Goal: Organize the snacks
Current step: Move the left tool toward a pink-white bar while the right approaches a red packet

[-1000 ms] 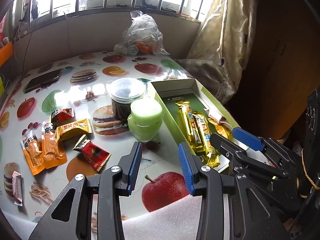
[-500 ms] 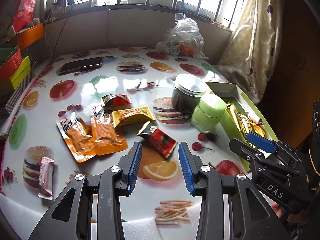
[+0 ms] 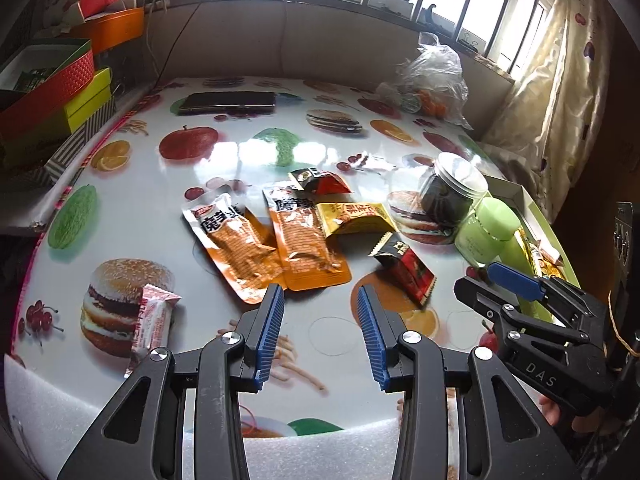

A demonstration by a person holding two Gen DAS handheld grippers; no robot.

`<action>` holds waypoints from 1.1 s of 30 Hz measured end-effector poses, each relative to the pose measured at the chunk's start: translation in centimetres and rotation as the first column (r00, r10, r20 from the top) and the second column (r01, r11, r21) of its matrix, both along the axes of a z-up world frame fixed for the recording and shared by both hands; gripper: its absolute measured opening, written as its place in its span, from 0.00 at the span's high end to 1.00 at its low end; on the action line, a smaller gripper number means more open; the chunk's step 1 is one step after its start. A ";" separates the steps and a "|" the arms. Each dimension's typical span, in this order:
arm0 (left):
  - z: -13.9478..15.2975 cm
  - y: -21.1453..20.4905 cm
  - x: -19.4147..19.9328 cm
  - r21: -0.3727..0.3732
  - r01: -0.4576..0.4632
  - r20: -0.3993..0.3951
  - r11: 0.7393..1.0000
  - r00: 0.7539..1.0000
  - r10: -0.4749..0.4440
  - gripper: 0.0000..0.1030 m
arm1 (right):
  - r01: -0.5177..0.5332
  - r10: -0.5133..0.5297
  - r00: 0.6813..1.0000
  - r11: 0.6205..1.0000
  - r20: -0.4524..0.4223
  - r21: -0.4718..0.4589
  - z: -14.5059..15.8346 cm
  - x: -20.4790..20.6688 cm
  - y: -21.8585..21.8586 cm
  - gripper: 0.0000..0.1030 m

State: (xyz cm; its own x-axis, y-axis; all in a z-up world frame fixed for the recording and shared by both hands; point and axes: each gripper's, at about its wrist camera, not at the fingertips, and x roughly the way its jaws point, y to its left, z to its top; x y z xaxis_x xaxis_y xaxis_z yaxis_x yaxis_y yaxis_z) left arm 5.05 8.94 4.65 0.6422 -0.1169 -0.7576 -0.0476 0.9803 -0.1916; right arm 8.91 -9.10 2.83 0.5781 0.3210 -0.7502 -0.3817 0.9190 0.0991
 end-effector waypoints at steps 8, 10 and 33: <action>-0.4 3.5 -1.1 0.030 -0.065 -0.016 0.997 0.998 0.065 0.61 | -0.083 0.082 0.996 0.996 -0.017 -0.035 -0.8 1.5 2.6 0.52; -0.6 4.3 -1.4 0.033 -0.076 -0.019 0.997 0.997 0.076 0.61 | -0.096 0.095 0.995 0.994 -0.017 -0.048 -1.1 1.8 3.1 0.52; -3.5 8.3 -1.7 0.136 -0.141 -0.132 0.981 0.978 0.159 0.39 | -0.095 0.086 0.994 0.987 -0.072 -0.127 -3.0 4.2 4.8 0.47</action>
State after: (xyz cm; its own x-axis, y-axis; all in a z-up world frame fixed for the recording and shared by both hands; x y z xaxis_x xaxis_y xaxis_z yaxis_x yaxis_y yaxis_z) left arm 3.31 17.20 1.19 0.5307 0.0742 -0.8443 -0.2142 0.9756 -0.0488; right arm 13.16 -4.28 -0.19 0.4987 0.2673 -0.8245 -0.4608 0.8875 0.0090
